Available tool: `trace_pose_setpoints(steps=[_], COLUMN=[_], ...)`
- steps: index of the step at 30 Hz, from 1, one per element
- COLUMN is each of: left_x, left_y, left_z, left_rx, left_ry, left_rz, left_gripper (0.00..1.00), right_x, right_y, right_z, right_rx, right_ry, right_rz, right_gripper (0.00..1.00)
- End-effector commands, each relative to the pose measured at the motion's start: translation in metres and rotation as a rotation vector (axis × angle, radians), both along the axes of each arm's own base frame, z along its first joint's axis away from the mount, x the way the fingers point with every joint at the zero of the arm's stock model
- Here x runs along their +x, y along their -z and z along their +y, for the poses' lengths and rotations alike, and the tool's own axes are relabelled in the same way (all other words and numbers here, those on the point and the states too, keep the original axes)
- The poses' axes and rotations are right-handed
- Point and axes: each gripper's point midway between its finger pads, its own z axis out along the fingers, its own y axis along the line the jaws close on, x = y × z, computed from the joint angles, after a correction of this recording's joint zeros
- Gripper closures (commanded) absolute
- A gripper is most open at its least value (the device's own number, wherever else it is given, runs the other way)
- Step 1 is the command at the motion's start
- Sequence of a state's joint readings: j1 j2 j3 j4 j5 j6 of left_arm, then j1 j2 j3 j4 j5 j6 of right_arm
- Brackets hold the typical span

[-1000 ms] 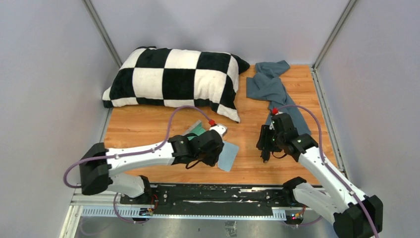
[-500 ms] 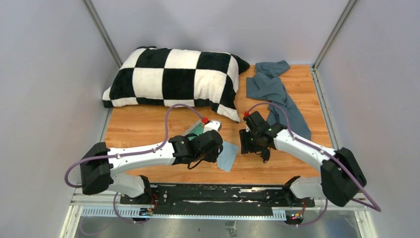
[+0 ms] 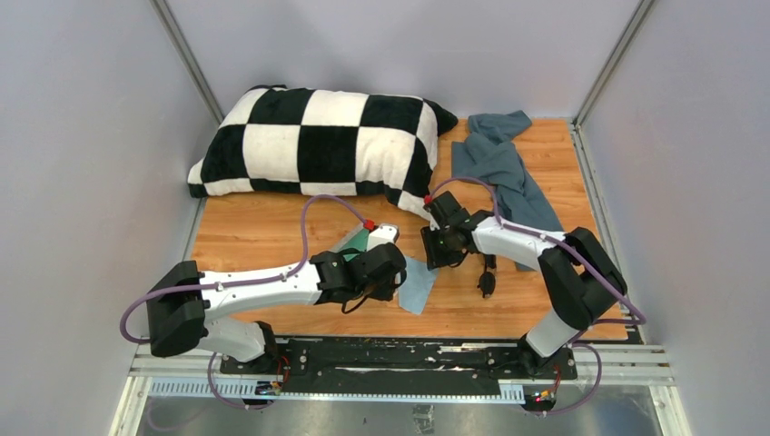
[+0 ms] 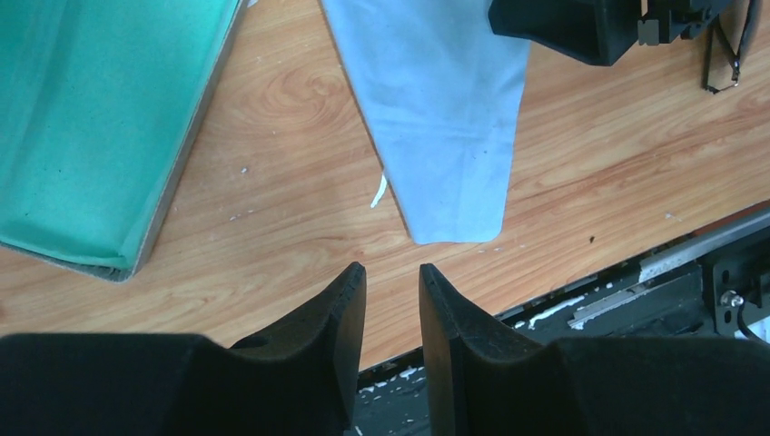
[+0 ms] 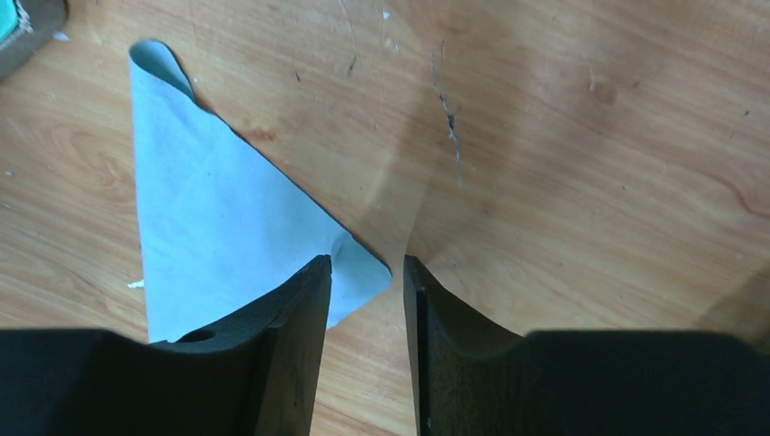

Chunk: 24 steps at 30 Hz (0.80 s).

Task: Organize the sunglasses
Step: Adjust the glasses cleaning cloth at the center of the board.

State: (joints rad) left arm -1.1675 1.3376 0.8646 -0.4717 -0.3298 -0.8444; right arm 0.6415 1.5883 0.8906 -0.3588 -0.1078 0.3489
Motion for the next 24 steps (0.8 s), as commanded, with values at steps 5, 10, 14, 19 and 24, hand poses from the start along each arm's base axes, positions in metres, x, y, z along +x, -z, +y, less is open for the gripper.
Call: trace_pose_setpoints(steps=[5, 10, 14, 19, 24], left_x=[0.005, 0.006, 0.006, 0.003, -0.007], left_y=[0.001, 0.002, 0.003, 0.009, 0.025], left_z=[0.012, 0.008, 0.003, -0.007, -0.022], left_rx=[0.014, 0.011, 0.015, 0.025, 0.018], left_ry=[-0.058, -0.053, -0.034, 0.010, 0.063], left_rz=[-0.026, -0.024, -0.021, 0.003, 0.071], left_gripper=[0.66, 0.66, 0.66, 0.66, 0.65], right_x=[-0.012, -0.018, -0.027, -0.056, -0.099], right_y=[0.008, -0.001, -0.005, 0.002, 0.016], right_z=[0.012, 0.011, -0.004, -0.031, -0.046], right_rx=[0.020, 0.044, 0.024, 0.005, 0.015], right_ry=[-0.056, -0.054, -0.025, 0.078, 0.181], right_rz=[0.039, 0.026, 0.008, 0.026, 0.050], right_gripper=[0.81, 1.00, 1.00, 1.00, 1.00])
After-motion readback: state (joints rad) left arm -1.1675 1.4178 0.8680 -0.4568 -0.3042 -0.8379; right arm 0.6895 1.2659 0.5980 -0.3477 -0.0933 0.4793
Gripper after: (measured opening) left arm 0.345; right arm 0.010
